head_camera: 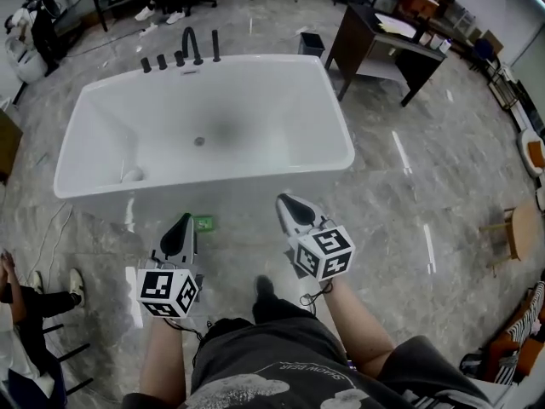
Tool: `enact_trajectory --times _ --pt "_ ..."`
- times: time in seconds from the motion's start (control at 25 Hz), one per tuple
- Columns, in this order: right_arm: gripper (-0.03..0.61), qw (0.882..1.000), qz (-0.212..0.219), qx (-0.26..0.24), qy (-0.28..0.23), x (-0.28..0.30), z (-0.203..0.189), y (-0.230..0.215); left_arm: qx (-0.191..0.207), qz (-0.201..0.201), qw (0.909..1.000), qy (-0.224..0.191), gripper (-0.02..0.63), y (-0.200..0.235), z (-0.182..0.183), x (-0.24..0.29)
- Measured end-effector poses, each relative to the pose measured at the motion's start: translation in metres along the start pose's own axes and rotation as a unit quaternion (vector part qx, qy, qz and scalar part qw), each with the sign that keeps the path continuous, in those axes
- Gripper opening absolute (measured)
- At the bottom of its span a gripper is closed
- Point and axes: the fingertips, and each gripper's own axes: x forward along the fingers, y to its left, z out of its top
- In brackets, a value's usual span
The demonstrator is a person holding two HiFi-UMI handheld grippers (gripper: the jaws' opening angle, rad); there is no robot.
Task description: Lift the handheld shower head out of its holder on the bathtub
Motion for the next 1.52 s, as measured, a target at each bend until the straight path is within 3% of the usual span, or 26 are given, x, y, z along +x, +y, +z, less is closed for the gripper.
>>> enact_trajectory --times 0.4,0.64,1.08,1.52 --pt "0.028 1.0 -0.001 0.017 0.023 0.082 0.02 -0.049 0.011 0.023 0.9997 -0.004 0.015 0.043 0.027 0.069" --pt "0.029 0.999 -0.03 0.01 0.034 0.142 0.033 -0.049 -0.008 -0.001 1.0 0.002 0.015 0.101 0.032 0.112" --pt "0.029 0.995 -0.079 0.05 0.021 0.261 0.059 -0.047 -0.01 -0.048 0.9986 0.018 0.015 0.221 0.045 0.184" --pt "0.028 0.994 -0.084 0.025 0.062 0.344 0.057 -0.065 -0.013 -0.058 0.9977 0.032 0.015 0.271 0.048 0.247"
